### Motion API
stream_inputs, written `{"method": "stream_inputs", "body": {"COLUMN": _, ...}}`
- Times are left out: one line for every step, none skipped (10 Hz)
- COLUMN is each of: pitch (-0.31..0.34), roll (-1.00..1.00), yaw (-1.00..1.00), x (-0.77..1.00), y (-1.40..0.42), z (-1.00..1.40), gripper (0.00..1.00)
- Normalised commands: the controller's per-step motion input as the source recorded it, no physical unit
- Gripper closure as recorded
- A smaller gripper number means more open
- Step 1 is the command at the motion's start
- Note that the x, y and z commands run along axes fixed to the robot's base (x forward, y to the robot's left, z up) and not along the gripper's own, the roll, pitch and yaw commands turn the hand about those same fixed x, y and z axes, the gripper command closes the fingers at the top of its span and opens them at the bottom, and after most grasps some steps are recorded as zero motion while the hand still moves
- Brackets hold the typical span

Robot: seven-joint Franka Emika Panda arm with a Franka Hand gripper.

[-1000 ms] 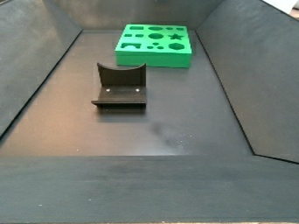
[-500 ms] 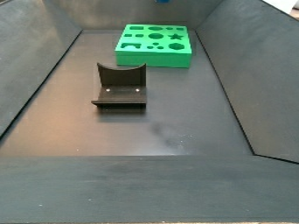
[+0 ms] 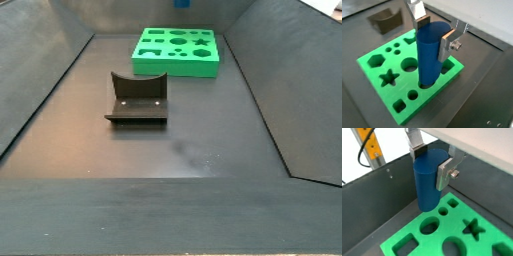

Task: Pick up the oval object. Move up. Move to above the board. Insert the oval object.
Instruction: Insert the oval object.

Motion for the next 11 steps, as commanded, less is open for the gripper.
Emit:
{"method": "stream_inputs", "body": {"pitch": -0.019, "roll": -0.04, "yaw": -0.81, "x": 0.27, "y": 0.0, "z": -0.15, "gripper": 1.0}}
{"method": "stream_inputs", "body": {"pitch": -0.014, "roll": -0.03, "yaw": -0.77, "x": 0.34, "y": 0.0, "z": -0.19, "gripper": 1.0}}
{"method": "stream_inputs", "body": {"pitch": -0.013, "roll": -0.02, "yaw": -0.71, "x": 0.34, "y": 0.01, "z": -0.2, "gripper": 1.0}}
{"method": "stream_inputs", "body": {"pitch": 0.0, "roll": -0.01, "yaw": -0.6, "x": 0.15, "y": 0.05, "z": -0.2, "gripper": 1.0}}
{"method": "stream_inputs", "body": {"pitch": 0.0, "roll": -0.01, "yaw": -0.31, "x": -0.09, "y": 0.04, "z": -0.18, "gripper": 1.0}}
{"method": "stream_inputs", "body": {"pitch": -0.014, "roll": 0.0, "yaw": -0.16, "x": -0.15, "y": 0.0, "z": 0.0, "gripper": 1.0}}
{"method": "stream_inputs", "body": {"pitch": 0.0, "roll": 0.0, "yaw": 0.0, "x": -0.05, "y": 0.0, "z": -0.02, "gripper": 1.0}}
{"method": "stream_inputs", "body": {"pitch": 0.0, "roll": 0.0, "yaw": 0.0, "x": 0.0, "y": 0.0, "z": -0.14, "gripper": 1.0}}
{"method": "stream_inputs", "body": {"pitch": 0.0, "roll": 0.0, "yaw": 0.0, "x": 0.0, "y": 0.0, "z": -0.16, "gripper": 1.0}}
{"method": "stream_inputs", "body": {"pitch": 0.0, "roll": 0.0, "yaw": 0.0, "x": 0.0, "y": 0.0, "z": -0.15, "gripper": 1.0}}
{"method": "stream_inputs", "body": {"pitch": 0.0, "roll": 0.0, "yaw": 0.0, "x": 0.0, "y": 0.0, "z": -0.13, "gripper": 1.0}}
